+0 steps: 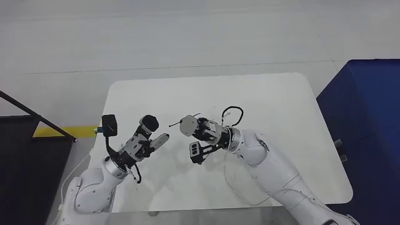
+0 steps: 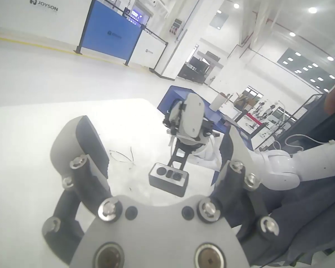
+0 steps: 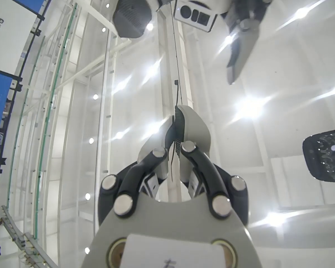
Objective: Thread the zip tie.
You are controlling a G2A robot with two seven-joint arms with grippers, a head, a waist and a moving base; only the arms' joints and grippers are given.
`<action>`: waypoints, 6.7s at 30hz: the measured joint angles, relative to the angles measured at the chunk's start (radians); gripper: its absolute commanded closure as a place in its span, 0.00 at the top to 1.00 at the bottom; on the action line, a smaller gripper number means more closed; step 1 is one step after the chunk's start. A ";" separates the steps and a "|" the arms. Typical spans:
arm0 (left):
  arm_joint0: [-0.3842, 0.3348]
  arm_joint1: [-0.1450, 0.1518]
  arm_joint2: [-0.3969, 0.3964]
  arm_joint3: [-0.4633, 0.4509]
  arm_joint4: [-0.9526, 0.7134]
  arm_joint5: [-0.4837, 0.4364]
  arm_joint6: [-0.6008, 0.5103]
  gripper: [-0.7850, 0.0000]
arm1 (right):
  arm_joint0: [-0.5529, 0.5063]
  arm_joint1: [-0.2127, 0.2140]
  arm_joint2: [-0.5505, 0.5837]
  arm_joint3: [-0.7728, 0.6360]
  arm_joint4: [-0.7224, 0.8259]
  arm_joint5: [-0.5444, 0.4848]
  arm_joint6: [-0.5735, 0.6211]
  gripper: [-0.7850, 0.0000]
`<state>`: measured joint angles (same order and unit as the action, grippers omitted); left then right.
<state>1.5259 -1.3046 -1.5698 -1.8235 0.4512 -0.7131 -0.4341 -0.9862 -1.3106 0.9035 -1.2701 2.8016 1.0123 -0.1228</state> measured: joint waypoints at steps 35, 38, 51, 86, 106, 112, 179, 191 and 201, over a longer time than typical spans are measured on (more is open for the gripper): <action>0.005 0.047 0.027 0.014 -0.110 -0.006 -0.039 0.31 | 0.077 -0.021 -0.054 0.084 0.081 0.000 -0.077 0.00; 0.008 0.050 0.032 0.010 -0.109 -0.015 -0.038 0.23 | 0.080 -0.026 -0.064 0.089 0.078 0.000 -0.077 0.00; 0.004 0.062 0.039 0.008 -0.097 -0.004 -0.009 0.00 | 0.096 -0.043 -0.086 0.108 0.082 0.000 -0.079 0.00; 0.080 0.109 -0.018 -0.105 -0.545 0.257 -0.281 0.00 | -0.076 0.091 0.209 -0.396 -1.644 -0.659 0.703 1.00; 0.068 0.140 -0.068 -0.112 -0.859 0.598 -0.589 0.00 | -0.155 0.133 0.218 -0.492 -2.652 -0.998 0.864 1.00; 0.070 0.147 -0.050 -0.130 -0.820 0.617 -0.600 0.00 | -0.150 0.137 0.200 -0.524 -2.593 -0.948 1.018 0.73; 0.093 0.190 -0.035 -0.132 -0.934 0.605 -0.516 1.00 | -0.191 0.143 0.227 -0.508 -2.495 -0.984 0.946 0.00; 0.093 0.190 -0.035 -0.132 -0.934 0.605 -0.516 1.00 | -0.191 0.143 0.227 -0.508 -2.495 -0.984 0.946 0.00; 0.093 0.190 -0.035 -0.132 -0.934 0.605 -0.516 1.00 | -0.191 0.143 0.227 -0.508 -2.495 -0.984 0.946 0.00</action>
<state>1.6194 -1.1150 -1.6048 -1.9556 -0.4829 -0.1084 -0.9497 -1.1770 -1.1679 1.1302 -1.7779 0.3068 0.0283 0.8235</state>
